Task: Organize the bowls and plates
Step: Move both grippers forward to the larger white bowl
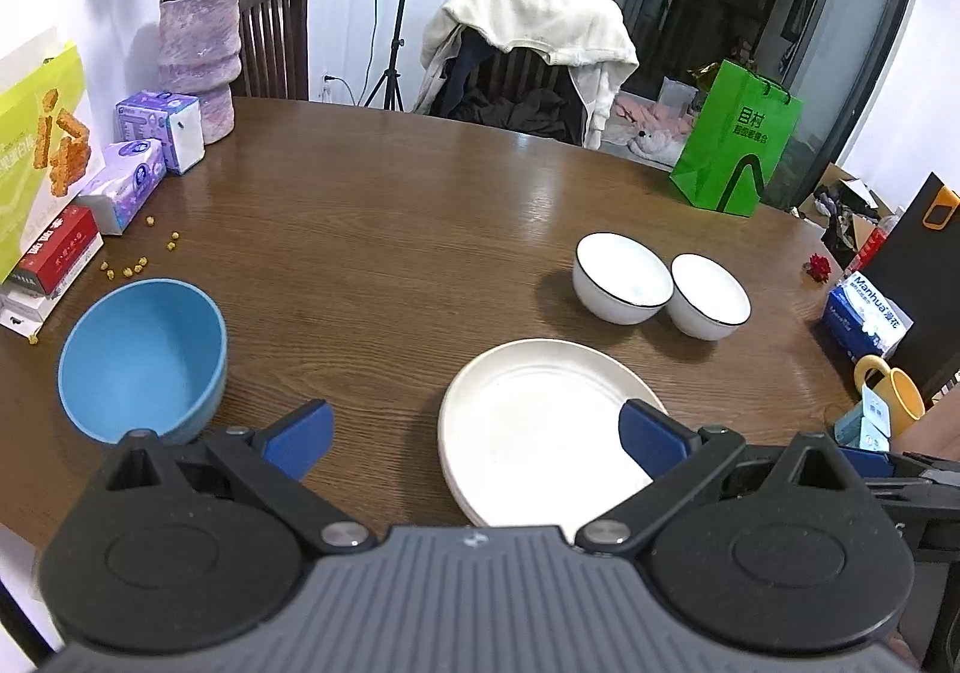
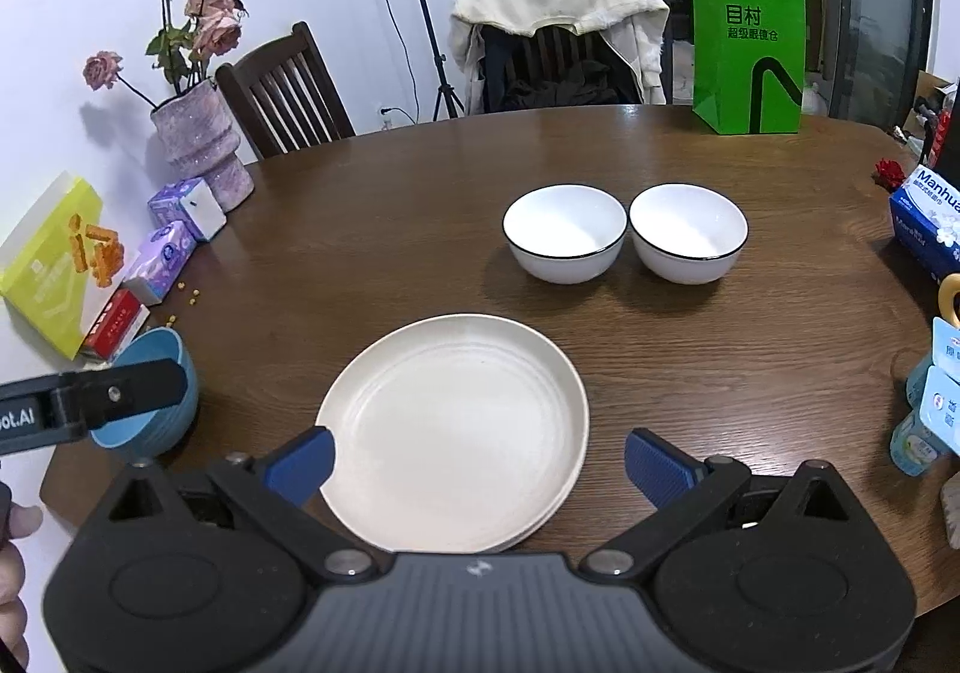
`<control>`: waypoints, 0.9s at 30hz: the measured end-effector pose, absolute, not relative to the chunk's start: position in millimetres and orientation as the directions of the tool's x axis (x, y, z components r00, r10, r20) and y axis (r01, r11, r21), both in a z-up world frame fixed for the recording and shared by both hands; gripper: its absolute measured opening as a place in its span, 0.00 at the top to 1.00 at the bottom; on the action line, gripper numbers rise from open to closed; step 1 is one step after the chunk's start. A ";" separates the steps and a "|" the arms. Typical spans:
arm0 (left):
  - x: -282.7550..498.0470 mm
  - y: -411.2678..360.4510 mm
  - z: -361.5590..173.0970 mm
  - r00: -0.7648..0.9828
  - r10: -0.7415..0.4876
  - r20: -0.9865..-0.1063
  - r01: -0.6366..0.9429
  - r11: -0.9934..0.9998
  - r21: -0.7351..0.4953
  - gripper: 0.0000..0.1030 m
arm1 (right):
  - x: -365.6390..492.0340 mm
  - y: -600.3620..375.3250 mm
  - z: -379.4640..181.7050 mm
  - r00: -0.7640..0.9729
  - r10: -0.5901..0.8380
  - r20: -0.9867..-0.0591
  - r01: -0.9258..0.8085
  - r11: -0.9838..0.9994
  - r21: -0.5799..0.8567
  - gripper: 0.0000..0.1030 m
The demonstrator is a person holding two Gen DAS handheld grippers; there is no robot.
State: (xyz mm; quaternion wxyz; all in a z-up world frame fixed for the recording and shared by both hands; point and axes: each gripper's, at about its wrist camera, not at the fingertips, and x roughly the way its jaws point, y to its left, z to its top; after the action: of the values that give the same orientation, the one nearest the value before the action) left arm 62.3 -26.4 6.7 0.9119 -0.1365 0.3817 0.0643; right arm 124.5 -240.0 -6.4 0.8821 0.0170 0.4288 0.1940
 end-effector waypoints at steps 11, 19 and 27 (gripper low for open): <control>77.8 -51.7 14.1 0.705 0.006 -0.709 -0.201 0.961 -0.191 0.00 | 131.6 -274.9 1.8 0.581 0.384 -0.717 -0.304 0.920 0.247 0.00; 105.5 -61.5 12.9 0.709 -0.018 -0.705 -0.175 0.964 -0.201 0.00 | 145.1 -288.9 0.8 0.589 0.361 -0.723 -0.269 0.931 0.246 0.00; 148.4 -62.2 9.1 0.702 -0.028 -0.712 -0.162 0.967 -0.197 0.00 | 177.9 -297.6 -1.7 0.607 0.318 -0.729 -0.220 0.948 0.230 0.00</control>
State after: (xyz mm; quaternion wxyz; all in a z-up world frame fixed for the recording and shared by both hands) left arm 148.4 -62.2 9.1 0.9142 -0.1232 0.3844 0.0366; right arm 177.9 -297.6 -1.7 0.8944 0.0586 0.4171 0.1503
